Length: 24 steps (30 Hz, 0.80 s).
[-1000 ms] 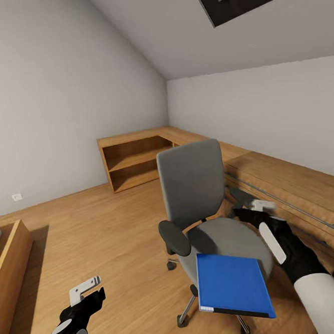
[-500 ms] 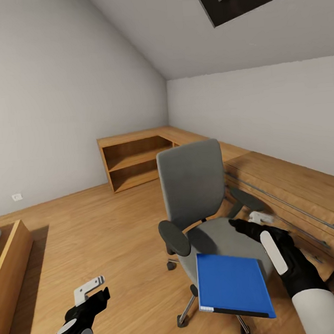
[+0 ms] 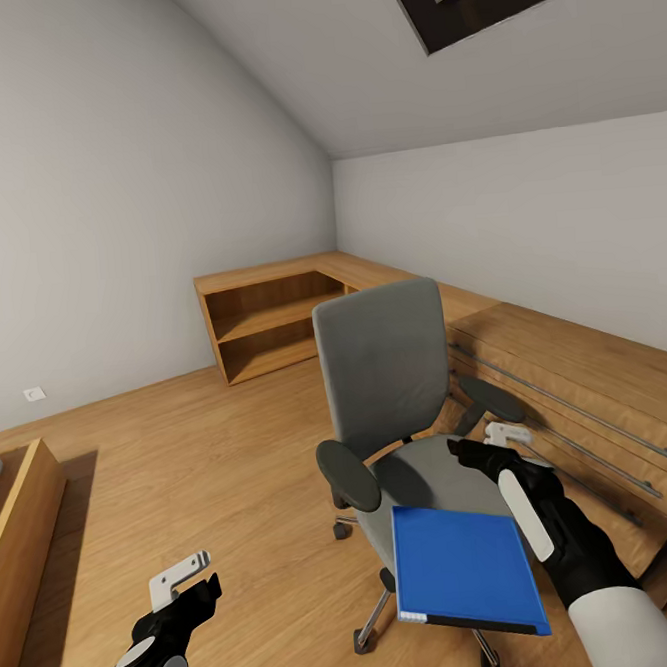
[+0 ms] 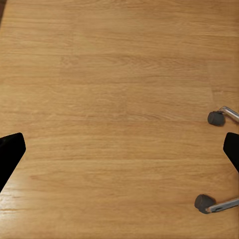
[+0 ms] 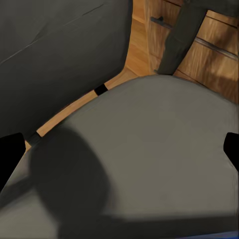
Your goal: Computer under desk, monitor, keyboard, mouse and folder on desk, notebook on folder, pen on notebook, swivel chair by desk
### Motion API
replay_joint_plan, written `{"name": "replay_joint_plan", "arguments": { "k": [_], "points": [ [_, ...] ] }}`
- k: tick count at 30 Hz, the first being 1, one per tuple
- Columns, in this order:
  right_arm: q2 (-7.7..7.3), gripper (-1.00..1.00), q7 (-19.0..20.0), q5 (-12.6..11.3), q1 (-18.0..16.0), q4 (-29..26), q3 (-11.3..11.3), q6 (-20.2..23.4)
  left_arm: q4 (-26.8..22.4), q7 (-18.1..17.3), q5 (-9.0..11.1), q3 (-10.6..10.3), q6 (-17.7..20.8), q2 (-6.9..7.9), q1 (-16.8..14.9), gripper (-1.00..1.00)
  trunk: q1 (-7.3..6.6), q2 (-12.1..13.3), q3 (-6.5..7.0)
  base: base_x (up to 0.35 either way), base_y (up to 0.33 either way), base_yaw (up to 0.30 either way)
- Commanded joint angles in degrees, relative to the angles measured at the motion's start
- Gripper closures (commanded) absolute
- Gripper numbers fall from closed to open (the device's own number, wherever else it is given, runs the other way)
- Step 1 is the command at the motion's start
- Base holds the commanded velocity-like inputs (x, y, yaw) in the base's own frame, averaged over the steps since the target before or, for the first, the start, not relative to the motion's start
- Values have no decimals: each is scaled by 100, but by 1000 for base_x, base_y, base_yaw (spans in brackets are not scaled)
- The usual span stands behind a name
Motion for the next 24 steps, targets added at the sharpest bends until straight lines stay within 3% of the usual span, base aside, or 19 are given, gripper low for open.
{"name": "replay_joint_plan", "arguments": {
  "k": [1, 10, 16, 24],
  "points": [
    [-1, -100, -81, -27, -2, -13, 39, -13, -8, 55, 48, -14, 9, 6, -4, -100, -1, -3, -6, 0, 0, 0],
    [3, -100, -219, 109, 0, -35, 326, -22, -7, 55, 48, -14, 9, 5, -4, -100, -1, -3, -6, 0, 0, -1],
    [4, -100, -218, 109, 1, -32, 321, -23, -9, 55, 49, -14, 9, 5, -4, -100, -1, -3, -6, 0, 0, -92],
    [6, -100, -209, 100, 1, -29, 317, -23, -8, 52, 48, -11, 9, 5, -4, -100, -1, -3, -6, 0, 0, -226]
  ]
}}
